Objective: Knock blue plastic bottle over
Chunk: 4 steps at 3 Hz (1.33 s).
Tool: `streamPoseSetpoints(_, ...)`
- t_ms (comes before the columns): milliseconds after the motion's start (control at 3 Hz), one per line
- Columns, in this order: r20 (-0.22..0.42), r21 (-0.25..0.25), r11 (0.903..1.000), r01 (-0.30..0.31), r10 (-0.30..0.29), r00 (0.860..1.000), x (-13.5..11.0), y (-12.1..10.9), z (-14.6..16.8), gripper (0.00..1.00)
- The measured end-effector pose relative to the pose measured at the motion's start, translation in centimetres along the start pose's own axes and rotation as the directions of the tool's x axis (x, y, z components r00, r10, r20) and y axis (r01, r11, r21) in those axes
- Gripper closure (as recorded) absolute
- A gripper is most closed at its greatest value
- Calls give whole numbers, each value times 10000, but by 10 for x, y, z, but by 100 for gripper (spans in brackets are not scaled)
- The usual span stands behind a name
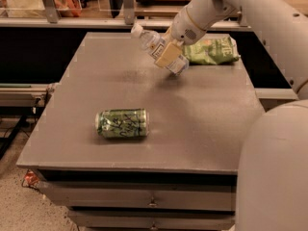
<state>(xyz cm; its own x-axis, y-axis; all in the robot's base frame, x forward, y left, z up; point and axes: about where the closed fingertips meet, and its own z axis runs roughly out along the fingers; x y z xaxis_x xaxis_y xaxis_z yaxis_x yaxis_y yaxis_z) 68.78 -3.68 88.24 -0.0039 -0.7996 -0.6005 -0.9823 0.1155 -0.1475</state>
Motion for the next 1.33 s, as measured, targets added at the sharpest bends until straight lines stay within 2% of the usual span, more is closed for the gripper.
streamPoseSetpoints(333,-215,-823,9952,526,-546,9983,-12,21,32,49)
streamPoseSetpoints(667,-165,-1516,9852,799,-834,9964,-24,41,58,18)
streamPoseSetpoints(1000,-220,-1880,9781,895,-953,9952,-29,51,69,0)
streamPoseSetpoints(1333,-92,-1982,9775,719,-752,9971,-27,54,65,0)
